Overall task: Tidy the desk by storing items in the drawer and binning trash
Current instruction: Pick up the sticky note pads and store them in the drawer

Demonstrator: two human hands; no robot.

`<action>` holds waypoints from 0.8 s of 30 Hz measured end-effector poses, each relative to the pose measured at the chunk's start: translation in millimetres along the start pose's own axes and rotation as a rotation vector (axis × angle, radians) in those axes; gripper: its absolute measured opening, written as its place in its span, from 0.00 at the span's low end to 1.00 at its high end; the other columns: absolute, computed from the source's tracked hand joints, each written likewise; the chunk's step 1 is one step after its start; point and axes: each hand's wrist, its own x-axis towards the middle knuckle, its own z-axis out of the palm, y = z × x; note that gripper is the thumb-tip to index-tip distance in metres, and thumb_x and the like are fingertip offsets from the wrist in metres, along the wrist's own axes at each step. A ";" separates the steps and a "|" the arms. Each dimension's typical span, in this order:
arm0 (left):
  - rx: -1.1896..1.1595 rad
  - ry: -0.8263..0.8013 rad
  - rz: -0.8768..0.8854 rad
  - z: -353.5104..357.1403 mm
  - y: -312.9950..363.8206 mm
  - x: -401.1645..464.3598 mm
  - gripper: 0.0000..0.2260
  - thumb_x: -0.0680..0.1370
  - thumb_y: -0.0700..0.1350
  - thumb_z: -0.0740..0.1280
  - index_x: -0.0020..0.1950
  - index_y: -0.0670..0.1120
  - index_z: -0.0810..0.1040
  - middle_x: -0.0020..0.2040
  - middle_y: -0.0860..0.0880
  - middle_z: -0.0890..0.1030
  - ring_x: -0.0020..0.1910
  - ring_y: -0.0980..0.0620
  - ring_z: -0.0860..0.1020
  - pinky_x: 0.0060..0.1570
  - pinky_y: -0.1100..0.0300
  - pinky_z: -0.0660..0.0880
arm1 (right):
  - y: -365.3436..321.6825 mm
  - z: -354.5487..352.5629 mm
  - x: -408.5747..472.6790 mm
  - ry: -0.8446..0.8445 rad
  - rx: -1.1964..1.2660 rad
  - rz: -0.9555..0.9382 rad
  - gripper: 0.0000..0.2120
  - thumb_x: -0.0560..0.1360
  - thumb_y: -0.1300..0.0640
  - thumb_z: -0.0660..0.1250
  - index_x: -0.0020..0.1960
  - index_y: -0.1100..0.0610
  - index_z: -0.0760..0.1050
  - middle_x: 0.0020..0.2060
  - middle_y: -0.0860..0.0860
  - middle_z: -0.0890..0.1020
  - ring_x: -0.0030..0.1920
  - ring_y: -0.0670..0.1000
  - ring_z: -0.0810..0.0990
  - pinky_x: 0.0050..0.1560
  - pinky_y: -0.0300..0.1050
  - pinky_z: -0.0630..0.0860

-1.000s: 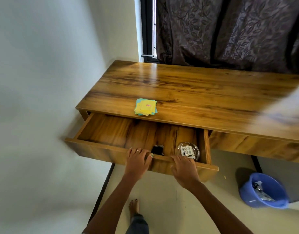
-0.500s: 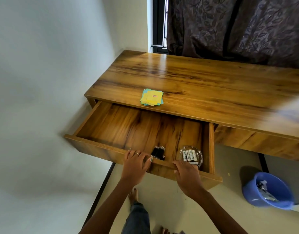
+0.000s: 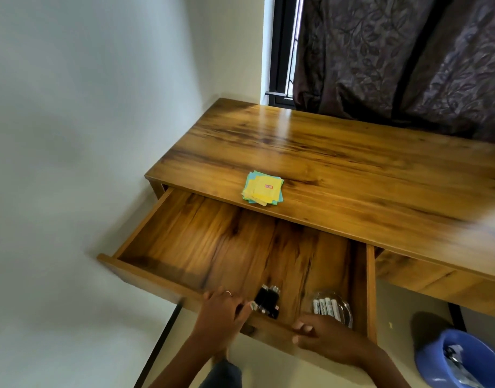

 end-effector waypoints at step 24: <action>-0.454 -0.064 0.208 -102.3 -68.9 167.1 0.09 0.79 0.53 0.59 0.58 0.60 0.74 0.55 0.63 0.74 0.55 0.66 0.70 0.47 0.69 0.67 | -89.8 -133.6 217.1 0.682 -0.300 0.207 0.35 0.72 0.44 0.67 0.74 0.53 0.58 0.73 0.49 0.61 0.73 0.50 0.57 0.71 0.45 0.56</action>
